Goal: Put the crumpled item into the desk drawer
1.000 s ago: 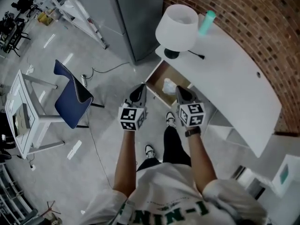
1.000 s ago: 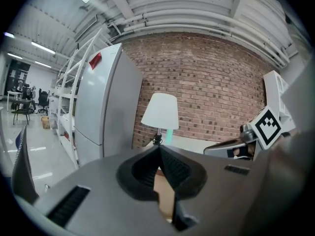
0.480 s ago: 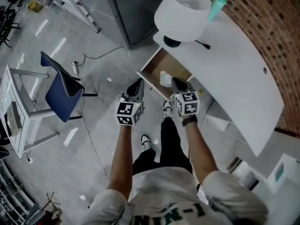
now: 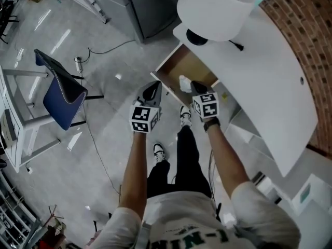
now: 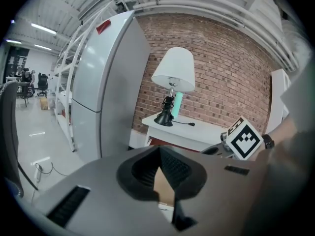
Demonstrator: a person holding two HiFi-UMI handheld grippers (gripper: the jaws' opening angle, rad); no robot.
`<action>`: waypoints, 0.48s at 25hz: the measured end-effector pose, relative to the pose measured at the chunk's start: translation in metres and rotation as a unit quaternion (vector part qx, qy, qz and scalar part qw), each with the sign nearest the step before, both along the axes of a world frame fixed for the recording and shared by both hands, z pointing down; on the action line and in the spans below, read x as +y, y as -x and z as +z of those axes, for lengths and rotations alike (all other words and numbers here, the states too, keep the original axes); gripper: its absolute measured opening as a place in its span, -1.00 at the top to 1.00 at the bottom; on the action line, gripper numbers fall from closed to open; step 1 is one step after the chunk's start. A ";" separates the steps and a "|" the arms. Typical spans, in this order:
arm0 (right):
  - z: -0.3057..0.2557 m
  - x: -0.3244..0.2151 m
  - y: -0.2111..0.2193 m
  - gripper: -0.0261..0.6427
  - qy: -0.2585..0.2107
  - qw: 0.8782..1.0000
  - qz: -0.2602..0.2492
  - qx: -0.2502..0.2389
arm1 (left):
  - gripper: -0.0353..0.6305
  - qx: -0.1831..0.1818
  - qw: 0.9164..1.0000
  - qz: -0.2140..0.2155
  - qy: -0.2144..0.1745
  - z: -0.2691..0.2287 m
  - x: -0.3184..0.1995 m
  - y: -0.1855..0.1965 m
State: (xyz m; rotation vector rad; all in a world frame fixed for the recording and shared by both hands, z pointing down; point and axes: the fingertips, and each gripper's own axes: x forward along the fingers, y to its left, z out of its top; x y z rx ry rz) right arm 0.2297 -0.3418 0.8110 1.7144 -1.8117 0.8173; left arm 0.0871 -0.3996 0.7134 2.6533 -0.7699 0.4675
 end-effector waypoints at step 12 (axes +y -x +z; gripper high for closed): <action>0.086 -0.023 -0.001 0.91 0.072 0.997 -0.023 0.013 | 0.91 -0.004 1.000 0.011 0.006 0.070 -0.018 -0.019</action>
